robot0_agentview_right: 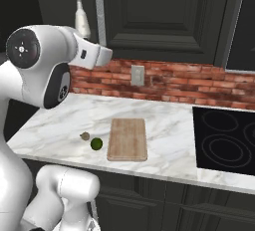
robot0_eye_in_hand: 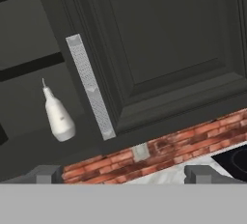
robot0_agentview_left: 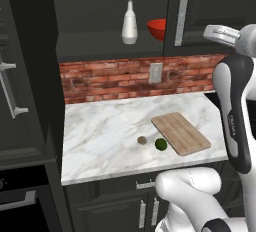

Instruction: Open the cabinet. Place the bowl and condiment on the counter. Then place the lime and garlic on the cutting board.

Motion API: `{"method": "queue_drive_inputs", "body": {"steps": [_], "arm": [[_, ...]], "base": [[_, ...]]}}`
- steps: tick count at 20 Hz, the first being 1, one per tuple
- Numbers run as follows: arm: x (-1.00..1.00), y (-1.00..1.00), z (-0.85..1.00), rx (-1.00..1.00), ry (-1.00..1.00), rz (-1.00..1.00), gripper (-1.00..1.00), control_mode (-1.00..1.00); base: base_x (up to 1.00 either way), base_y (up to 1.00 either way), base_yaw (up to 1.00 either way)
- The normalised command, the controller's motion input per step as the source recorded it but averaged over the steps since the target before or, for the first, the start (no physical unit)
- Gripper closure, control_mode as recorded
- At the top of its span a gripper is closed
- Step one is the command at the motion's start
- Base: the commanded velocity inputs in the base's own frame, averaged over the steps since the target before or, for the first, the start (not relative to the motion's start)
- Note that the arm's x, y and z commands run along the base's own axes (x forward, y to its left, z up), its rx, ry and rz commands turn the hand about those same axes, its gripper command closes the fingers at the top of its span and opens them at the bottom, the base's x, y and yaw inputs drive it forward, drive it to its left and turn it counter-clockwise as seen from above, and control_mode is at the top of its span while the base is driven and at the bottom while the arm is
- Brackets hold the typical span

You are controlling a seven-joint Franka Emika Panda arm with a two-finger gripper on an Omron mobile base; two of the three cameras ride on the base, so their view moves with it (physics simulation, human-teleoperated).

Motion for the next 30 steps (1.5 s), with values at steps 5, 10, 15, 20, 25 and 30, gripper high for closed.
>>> {"method": "queue_drive_inputs", "body": {"steps": [5,10,15,20,25,30], "arm": [[0.17,0.11,0.02,0.00,0.00,0.00,-1.00,-1.00],[0.17,0.25,0.01,0.00,0.07,0.01,-1.00,-1.00],[0.21,0.15,0.00,0.00,0.06,0.01,-1.00,-1.00],[0.31,0.00,0.01,0.00,0.06,0.01,-1.00,-1.00],[0.37,0.00,0.01,0.00,0.07,0.04,-1.00,-1.00],[0.36,0.00,0.00,0.00,0.09,0.04,-1.00,-1.00]], "base": [[0.00,0.00,0.00],[0.00,0.00,0.00],[0.00,0.00,0.00],[0.00,0.00,0.00],[0.00,0.00,0.00],[0.00,0.00,0.00]]}}
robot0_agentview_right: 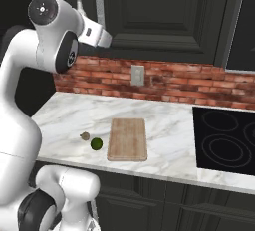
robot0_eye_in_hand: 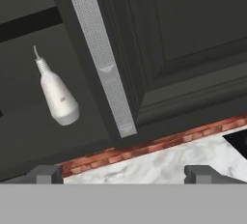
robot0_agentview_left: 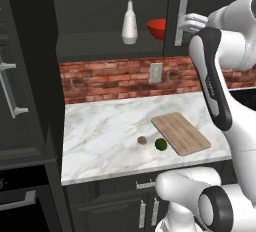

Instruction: Open the cabinet. Place the bowl and condiment on the counter. Then place the lime and garlic on the cutting board.

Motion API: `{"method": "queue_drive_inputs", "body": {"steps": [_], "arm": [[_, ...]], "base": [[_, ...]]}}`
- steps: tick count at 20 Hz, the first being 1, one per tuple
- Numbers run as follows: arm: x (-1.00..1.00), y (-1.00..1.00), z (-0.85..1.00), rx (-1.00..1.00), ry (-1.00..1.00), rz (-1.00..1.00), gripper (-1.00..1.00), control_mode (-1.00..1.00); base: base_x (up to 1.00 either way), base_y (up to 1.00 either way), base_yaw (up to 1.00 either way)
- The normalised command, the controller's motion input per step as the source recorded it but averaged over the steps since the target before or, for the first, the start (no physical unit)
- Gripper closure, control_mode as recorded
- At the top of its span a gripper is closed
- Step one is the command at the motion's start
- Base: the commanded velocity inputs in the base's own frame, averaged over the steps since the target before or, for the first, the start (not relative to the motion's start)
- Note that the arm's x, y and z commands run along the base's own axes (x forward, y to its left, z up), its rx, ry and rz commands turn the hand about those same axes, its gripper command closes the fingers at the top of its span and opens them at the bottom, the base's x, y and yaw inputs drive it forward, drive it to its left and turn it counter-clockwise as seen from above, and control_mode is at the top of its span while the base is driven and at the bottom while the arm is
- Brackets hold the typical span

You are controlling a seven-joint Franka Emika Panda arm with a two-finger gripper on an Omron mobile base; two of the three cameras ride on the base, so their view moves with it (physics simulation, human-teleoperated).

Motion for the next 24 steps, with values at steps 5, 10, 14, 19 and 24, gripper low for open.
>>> {"method": "queue_drive_inputs", "body": {"steps": [5,10,14,19,24], "arm": [[0.34,0.00,0.00,0.00,0.08,0.05,-1.00,-1.00],[0.34,0.00,0.00,0.00,0.05,0.05,-1.00,-1.00],[0.28,0.00,0.00,0.00,-0.03,0.03,-1.00,-1.00],[0.27,0.00,0.00,0.00,-0.12,0.00,-1.00,-1.00],[0.29,0.00,0.00,0.00,-0.06,0.00,-1.00,-1.00]], "base": [[0.00,0.00,0.00],[0.00,0.00,0.00],[0.00,0.00,0.00],[0.00,0.00,0.00],[0.00,0.00,0.00]]}}
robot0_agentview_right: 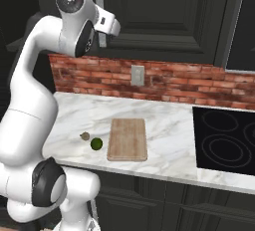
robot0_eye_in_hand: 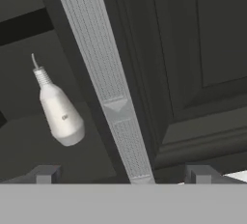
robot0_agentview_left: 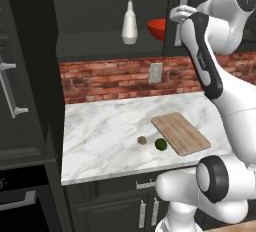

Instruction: Open the cabinet. Place the bowl and condiment on the counter. Then place the lime and garlic on the cutting board.

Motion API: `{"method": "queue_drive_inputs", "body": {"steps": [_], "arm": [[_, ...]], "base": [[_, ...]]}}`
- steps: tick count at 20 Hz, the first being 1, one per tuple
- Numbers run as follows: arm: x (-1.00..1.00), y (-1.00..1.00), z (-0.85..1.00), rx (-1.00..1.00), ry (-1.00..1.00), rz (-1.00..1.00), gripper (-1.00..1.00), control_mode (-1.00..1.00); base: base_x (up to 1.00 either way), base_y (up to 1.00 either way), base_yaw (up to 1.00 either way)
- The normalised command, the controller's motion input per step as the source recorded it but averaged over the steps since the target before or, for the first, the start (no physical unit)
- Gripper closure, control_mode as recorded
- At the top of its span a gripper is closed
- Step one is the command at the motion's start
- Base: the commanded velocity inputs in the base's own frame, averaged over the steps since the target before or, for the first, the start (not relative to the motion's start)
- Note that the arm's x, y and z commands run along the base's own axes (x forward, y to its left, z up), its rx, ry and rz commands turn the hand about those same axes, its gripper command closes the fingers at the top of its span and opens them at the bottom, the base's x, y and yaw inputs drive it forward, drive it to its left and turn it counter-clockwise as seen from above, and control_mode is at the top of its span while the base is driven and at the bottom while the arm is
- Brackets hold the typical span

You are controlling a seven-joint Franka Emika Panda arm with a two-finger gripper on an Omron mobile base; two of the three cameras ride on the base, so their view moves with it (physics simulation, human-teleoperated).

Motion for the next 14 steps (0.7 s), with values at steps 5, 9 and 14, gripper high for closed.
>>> {"method": "queue_drive_inputs", "body": {"steps": [5,9,14], "arm": [[0.39,0.00,0.00,0.00,-0.01,0.00,-1.00,-1.00],[0.48,0.00,0.00,0.00,0.00,0.00,-1.00,-1.00],[0.57,0.00,0.00,0.00,0.00,0.00,-1.00,-1.00]], "base": [[0.00,0.00,0.00],[0.00,0.00,0.00],[0.00,0.00,0.00]]}}
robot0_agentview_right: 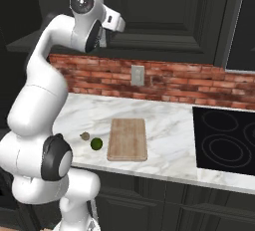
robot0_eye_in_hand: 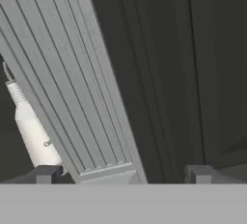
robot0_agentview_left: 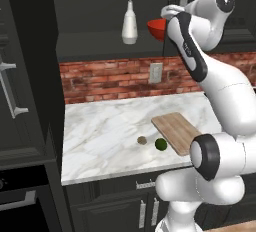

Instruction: Open the cabinet. Place the bowl and condiment on the counter. Then place the lime and garlic on the cutting board.

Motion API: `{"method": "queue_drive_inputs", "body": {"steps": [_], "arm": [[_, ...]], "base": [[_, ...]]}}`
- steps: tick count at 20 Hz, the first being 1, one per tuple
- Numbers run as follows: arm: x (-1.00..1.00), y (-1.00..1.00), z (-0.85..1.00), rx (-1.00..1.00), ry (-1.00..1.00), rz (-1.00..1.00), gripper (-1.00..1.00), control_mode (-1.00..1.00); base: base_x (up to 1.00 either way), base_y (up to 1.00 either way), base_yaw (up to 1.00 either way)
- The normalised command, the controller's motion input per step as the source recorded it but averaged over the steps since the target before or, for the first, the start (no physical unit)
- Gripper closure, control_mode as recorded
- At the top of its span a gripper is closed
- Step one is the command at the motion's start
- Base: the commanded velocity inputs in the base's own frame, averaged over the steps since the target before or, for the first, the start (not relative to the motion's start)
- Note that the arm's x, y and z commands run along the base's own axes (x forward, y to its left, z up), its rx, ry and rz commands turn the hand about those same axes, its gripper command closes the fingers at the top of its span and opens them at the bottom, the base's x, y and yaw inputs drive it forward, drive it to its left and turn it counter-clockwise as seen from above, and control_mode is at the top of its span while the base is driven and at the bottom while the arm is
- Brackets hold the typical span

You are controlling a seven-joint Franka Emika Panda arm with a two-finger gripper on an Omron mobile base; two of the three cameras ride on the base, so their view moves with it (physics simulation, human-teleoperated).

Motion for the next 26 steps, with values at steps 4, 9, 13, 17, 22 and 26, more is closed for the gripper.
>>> {"method": "queue_drive_inputs", "body": {"steps": [4,9,13,17,22,26], "arm": [[0.53,0.00,0.00,0.00,-0.01,0.01,-1.00,-1.00],[0.49,0.00,-0.01,0.00,-0.01,0.02,-1.00,-1.00],[0.46,0.00,-0.11,0.00,-0.02,0.02,1.00,-1.00],[0.38,0.00,-0.26,0.00,-0.05,0.01,1.00,-1.00],[0.46,0.00,-0.26,0.00,-0.10,0.00,1.00,-1.00],[0.58,-0.01,-0.21,0.00,-0.10,0.00,1.00,-1.00]], "base": [[0.00,0.00,0.00],[0.00,0.00,0.00],[0.00,0.00,0.00],[0.00,0.00,0.00],[0.00,0.00,0.00],[0.00,0.00,0.00]]}}
